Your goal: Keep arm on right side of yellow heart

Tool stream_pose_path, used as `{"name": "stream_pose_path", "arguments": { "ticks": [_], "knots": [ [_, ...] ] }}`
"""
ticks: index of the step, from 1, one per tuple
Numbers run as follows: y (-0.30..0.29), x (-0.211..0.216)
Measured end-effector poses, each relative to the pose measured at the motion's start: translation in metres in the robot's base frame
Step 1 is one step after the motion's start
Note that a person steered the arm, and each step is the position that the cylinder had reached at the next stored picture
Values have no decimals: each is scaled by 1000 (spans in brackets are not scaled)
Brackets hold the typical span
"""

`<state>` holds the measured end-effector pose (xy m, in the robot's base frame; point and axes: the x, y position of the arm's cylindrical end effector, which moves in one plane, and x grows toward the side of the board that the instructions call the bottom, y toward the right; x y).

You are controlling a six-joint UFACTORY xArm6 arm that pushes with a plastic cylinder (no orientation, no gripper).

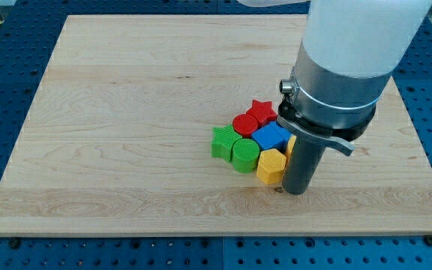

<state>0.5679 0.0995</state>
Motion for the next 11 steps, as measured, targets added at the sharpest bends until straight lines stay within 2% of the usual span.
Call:
{"name": "stream_pose_path", "arguments": {
  "ticks": [1,2,3,4,6,8,11],
  "knots": [
    [-10,11],
    [-15,-12],
    [-14,-17],
    [-14,6],
    [75,7],
    [71,-40],
    [63,-28]
  ]
}}
